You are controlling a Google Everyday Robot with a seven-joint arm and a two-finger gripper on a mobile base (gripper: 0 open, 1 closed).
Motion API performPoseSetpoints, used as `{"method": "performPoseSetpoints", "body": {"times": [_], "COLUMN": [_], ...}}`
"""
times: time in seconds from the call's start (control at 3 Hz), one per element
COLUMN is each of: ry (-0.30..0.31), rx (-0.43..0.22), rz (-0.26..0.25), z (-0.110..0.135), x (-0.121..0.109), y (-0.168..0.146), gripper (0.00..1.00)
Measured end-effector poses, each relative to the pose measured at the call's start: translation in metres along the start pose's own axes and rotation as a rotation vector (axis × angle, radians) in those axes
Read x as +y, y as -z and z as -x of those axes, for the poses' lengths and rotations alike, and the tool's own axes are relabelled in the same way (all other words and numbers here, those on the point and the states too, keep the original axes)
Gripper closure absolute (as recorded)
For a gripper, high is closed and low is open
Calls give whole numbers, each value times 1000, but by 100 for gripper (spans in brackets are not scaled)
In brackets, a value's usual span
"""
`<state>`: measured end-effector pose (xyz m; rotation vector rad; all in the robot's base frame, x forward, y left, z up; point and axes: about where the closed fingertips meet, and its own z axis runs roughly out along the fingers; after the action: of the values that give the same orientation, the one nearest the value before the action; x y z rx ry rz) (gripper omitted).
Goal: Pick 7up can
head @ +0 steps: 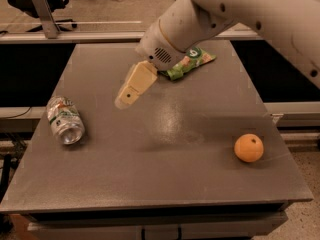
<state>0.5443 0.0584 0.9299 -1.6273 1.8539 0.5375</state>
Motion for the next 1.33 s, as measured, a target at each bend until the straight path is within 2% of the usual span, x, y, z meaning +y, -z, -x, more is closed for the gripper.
{"method": "performPoseSetpoints", "body": {"times": [0.33, 0.67, 1.0, 1.33], "ry": [-67, -168, -256, -316], "rx": [-52, -64, -46, 17], "rz": [76, 149, 191, 179], "z": [31, 53, 63, 66], "x": [12, 29, 43, 53], "y": [-51, -97, -123, -141], "gripper": [0, 0, 0, 0]}}
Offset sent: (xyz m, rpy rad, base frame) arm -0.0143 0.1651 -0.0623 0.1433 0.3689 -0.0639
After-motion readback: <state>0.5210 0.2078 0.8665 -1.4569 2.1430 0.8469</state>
